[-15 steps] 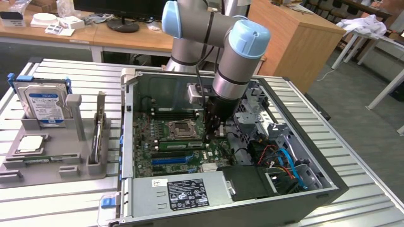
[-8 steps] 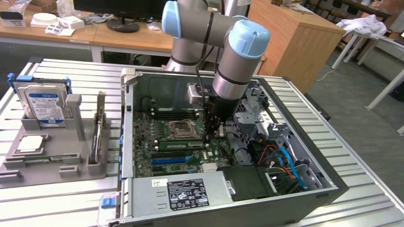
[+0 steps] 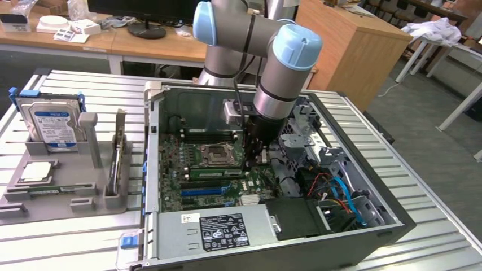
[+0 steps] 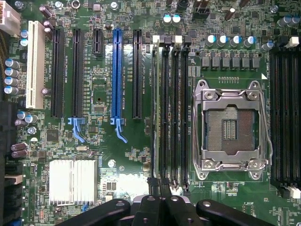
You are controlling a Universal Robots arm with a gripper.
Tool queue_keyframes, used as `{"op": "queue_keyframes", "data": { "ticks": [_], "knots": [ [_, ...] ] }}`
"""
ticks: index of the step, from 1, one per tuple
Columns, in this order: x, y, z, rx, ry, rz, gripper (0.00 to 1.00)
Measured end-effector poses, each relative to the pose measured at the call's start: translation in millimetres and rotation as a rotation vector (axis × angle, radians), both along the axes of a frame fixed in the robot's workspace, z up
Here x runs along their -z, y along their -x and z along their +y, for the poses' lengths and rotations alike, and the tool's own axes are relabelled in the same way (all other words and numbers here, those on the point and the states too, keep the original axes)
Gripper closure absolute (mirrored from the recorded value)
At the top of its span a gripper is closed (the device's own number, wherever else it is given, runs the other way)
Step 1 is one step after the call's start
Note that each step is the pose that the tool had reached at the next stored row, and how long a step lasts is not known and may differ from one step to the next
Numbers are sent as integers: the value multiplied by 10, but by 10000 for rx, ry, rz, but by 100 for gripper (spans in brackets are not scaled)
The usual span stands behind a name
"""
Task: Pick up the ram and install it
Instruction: 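Press down the ram until it locks into place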
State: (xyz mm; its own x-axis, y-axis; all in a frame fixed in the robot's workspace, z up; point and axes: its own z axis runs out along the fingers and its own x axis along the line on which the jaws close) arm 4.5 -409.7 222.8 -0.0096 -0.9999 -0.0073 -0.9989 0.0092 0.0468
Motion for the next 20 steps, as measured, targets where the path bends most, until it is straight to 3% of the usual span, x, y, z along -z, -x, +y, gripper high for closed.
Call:
{"op": "queue_keyframes", "data": {
  "ticks": [13, 20],
  "knots": [
    [-288, 0, -1, 0, 15, 2, 89],
    [-301, 0, -2, 0, 16, 2, 89]
  ]
}}
